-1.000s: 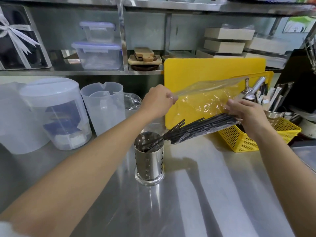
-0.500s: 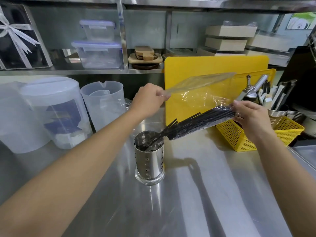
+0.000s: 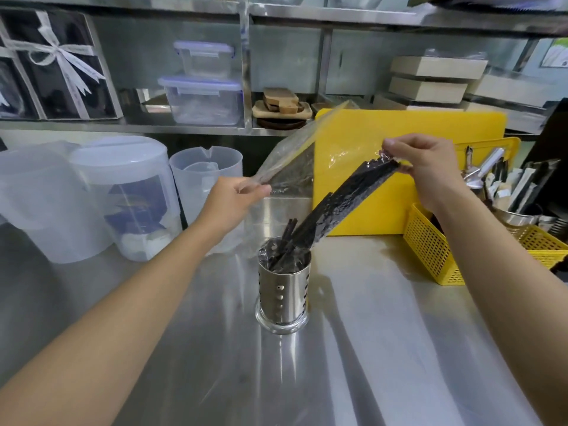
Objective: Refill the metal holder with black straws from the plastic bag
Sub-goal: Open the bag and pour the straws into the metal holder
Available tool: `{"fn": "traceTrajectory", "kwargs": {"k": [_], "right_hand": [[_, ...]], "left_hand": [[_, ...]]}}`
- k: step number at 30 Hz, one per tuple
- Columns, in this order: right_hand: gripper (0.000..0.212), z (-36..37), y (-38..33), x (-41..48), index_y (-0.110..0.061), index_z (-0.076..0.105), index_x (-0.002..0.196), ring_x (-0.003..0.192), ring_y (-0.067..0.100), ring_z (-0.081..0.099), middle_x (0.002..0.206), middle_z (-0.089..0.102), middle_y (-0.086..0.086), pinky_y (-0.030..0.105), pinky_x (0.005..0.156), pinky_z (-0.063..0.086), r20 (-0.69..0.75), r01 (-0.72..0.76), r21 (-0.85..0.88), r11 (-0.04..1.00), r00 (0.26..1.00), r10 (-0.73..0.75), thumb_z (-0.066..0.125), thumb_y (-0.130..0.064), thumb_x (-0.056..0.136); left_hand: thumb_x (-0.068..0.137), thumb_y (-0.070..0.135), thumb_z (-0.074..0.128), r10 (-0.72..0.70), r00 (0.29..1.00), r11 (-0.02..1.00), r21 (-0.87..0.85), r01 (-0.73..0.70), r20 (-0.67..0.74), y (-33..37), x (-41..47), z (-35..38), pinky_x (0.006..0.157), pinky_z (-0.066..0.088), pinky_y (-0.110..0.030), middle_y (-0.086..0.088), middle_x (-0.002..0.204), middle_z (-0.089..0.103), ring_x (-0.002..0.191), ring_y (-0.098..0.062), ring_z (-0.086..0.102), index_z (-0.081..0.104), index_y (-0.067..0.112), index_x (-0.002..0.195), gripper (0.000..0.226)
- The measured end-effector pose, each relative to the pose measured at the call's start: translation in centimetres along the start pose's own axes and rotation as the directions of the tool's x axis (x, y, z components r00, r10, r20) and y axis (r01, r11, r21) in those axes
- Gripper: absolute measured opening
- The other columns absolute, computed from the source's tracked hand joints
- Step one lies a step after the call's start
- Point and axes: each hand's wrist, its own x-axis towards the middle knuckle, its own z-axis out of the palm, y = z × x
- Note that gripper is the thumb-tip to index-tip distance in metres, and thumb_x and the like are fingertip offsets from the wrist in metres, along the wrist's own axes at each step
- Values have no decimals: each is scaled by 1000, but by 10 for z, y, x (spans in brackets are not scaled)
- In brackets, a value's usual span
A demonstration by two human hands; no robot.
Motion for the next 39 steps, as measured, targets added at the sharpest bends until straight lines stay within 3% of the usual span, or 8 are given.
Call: {"fn": "traceTrajectory", "kwargs": {"k": [3,7,11,13,16,21,27,39], "right_hand": [[12,17,-10,4,-17,65,69,70,8,61,74,66,0,32,73,44,31,6,-25,1000,999,-5,69,-21,79],[11,35,-18,4,-16,64,71,72,11,61,75,65,1,37,74,46,64,39,-14,999,997,-38,68,-21,80],[8,43,-18,3,-19,65,78,81,13,62,80,65,-1,36,78,48,4,41,69,997,999,-41,68,-26,80],[9,43,-12,1,-22,65,82,88,15,63,85,66,-2,37,81,48,-1,-2,131,991,1000,2,65,-31,81],[11,40,1,-4,-20,66,85,95,17,64,93,68,0,38,83,47,48,-58,125,991,998,52,61,-29,85],[9,42,2,-7,-18,69,80,83,11,64,87,68,0,32,78,48,38,15,69,998,999,-17,61,-21,85],[11,41,-21,2,-21,65,76,77,8,63,78,66,-4,28,74,50,-37,159,13,987,987,-159,60,-17,85],[15,42,-26,4,-16,61,76,71,11,67,76,65,0,28,68,53,-21,96,41,995,995,-95,55,-17,90]], "left_hand": [[80,32,67,-51,998,998,-27,51,-23,-13,-4,-7,62,38,-27,-6,77,60,68,-13,50,70,16,76,17],[78,38,66,-120,992,991,-56,119,-28,-24,-9,-12,61,33,-31,-7,79,50,69,-19,40,65,-4,84,42],[80,33,66,-144,988,980,-146,134,-55,-30,-16,-13,59,36,-27,-9,76,53,58,-16,41,66,3,80,30],[81,31,66,-159,985,971,-189,144,-69,-32,-19,-13,60,40,-24,-3,75,62,51,-6,46,70,7,77,24],[81,30,66,-193,977,959,-230,168,-90,-35,-22,-14,61,43,-19,8,75,64,57,-7,47,71,15,78,16],[82,29,65,-210,974,948,-262,183,-82,-36,-22,-15,57,45,-13,14,73,64,58,-7,47,71,18,78,13],[75,32,71,-145,986,932,-348,106,-86,-35,-15,-29,70,47,-23,14,76,65,67,-4,58,69,33,78,3],[80,19,67,-59,995,941,-338,27,-85,-33,-15,-50,51,48,-16,3,76,75,69,-10,68,65,27,67,15]]}}
